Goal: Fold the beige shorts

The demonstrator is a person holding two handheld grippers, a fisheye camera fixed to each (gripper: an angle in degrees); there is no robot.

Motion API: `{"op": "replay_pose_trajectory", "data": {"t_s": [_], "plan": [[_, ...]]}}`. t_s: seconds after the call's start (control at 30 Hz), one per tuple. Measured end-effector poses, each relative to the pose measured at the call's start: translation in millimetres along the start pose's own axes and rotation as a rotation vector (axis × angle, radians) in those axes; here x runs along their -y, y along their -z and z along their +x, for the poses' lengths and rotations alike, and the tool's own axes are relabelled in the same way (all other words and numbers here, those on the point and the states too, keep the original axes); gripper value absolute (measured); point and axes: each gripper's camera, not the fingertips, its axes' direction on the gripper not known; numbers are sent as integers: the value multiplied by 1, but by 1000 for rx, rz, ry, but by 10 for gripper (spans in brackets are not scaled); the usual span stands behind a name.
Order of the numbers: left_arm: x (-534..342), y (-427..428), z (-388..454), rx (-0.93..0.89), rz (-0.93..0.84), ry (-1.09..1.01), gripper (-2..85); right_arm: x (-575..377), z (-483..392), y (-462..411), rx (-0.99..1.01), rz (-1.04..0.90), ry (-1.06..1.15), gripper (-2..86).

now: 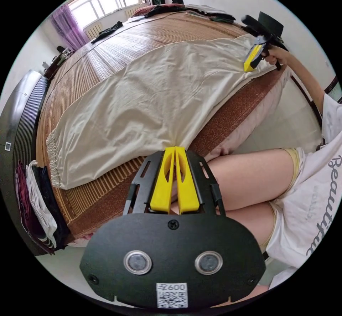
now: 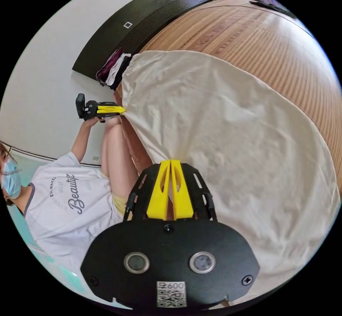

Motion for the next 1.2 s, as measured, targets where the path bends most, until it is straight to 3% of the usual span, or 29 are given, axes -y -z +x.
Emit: {"op": "replay_pose_trajectory", "data": {"t_s": [0.2, 0.4, 0.5, 0.63, 0.83, 0.97, 1.2], "plan": [[-29, -29, -4, -65, 56, 53, 5, -126, 66, 90, -24, 241, -303, -8], [-43, -54, 6, -32, 18, 18, 6, -170, 42, 121, -303, 398, -517, -8], [-37, -52, 20, 11, 29, 24, 6, -138, 1, 90, -148, 431, -333, -9], [-22, -42, 44, -63, 246, 30, 6, -49, -59, 10, -10, 362, -63, -8], [-2, -117, 76, -35, 161, 37, 6, 70, -116, -99, 253, 261, 110, -8], [0, -153, 115, 183, 64, -48, 6, 133, -145, -144, 225, 167, 179, -9], [-13, -176, 103, 133, 63, -9, 6, 226, -110, -209, 205, -197, 247, -9]]}}
